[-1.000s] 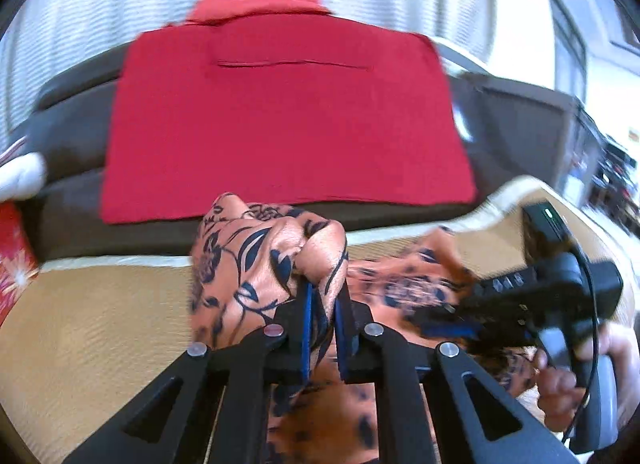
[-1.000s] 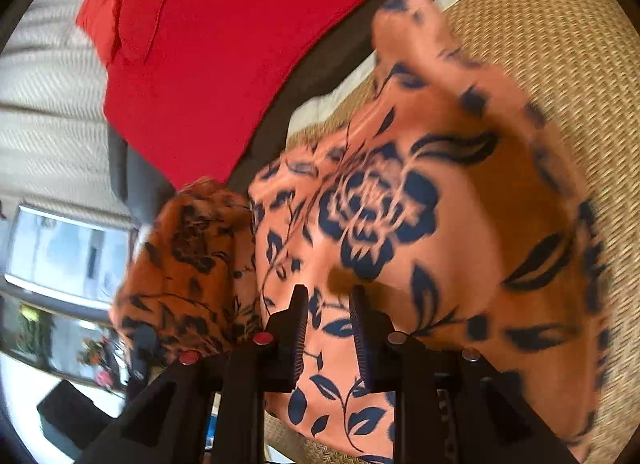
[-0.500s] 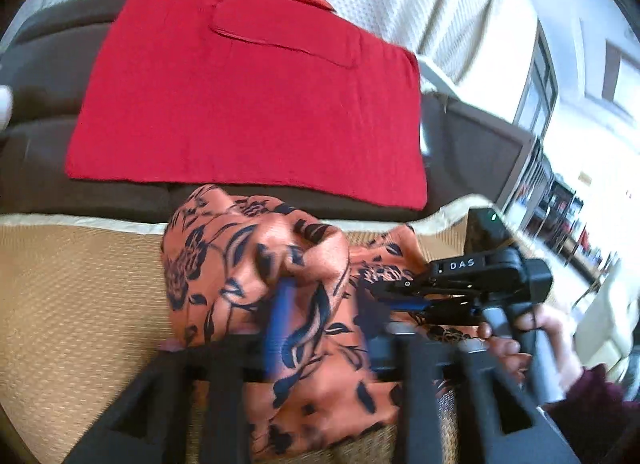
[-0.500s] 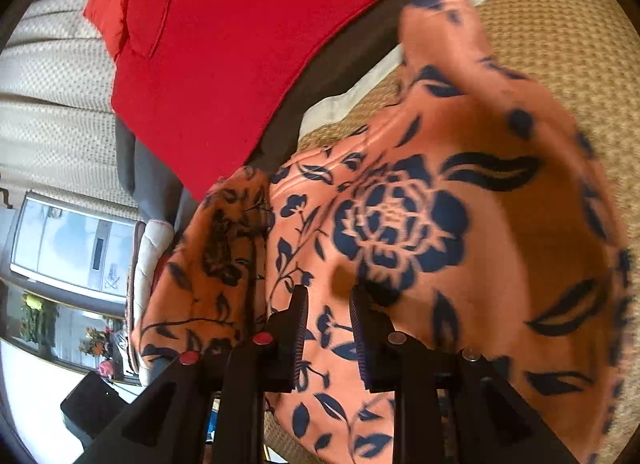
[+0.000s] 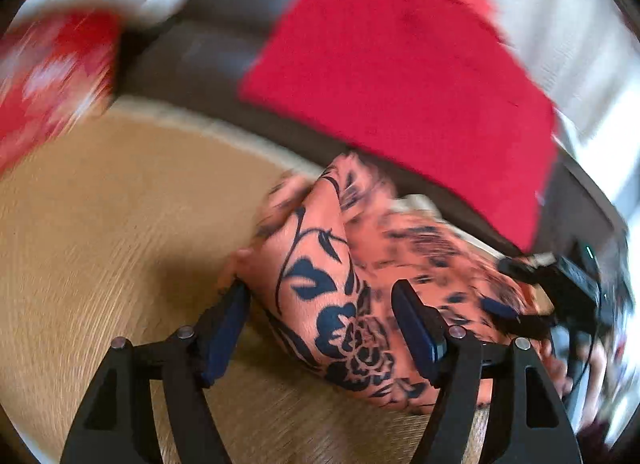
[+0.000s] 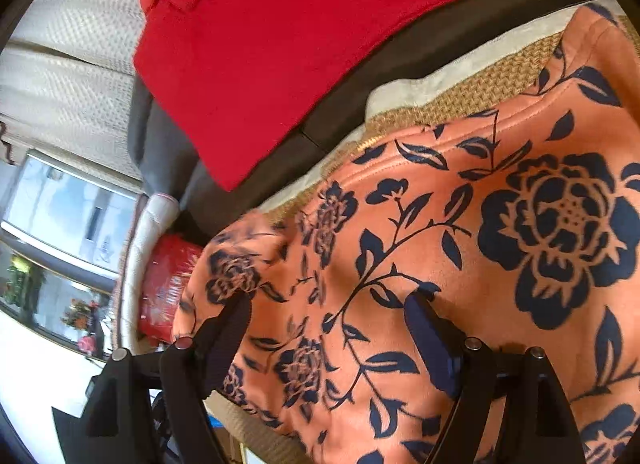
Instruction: Fold small clothes
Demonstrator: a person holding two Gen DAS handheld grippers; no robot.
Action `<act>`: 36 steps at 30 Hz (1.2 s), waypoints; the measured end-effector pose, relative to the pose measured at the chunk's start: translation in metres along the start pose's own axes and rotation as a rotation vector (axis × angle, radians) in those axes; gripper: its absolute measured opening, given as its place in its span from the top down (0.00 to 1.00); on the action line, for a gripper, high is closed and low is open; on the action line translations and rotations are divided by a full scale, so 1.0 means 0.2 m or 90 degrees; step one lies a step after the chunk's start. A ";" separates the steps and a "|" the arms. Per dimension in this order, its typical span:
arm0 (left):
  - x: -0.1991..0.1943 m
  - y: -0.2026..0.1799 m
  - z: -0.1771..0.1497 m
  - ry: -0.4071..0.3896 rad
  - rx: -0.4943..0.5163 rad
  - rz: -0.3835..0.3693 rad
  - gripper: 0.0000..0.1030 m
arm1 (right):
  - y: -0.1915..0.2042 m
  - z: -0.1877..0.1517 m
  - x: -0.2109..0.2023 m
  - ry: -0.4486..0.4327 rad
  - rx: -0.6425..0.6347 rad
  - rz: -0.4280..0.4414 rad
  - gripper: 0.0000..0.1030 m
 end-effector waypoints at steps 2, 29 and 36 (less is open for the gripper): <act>-0.01 0.13 -0.03 0.008 -0.069 0.049 0.28 | -0.03 0.01 0.05 0.004 0.018 -0.023 0.23; 0.39 0.04 -0.09 0.032 -0.168 0.051 0.69 | -0.07 -0.09 -0.05 0.026 0.006 0.005 0.24; 0.34 -0.23 -0.02 -0.036 -0.030 0.063 0.79 | -0.12 -0.10 -0.10 0.046 0.034 0.043 0.30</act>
Point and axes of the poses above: each gripper's, at about its wrist camera, not at the fingertips, and x roughly the way its jaws point, y to its left, z to its top, the point moved 8 cm from there along x, roughly the way its jaws point, and after that the axes turned 7 degrees about -x, right-handed, at the moved point
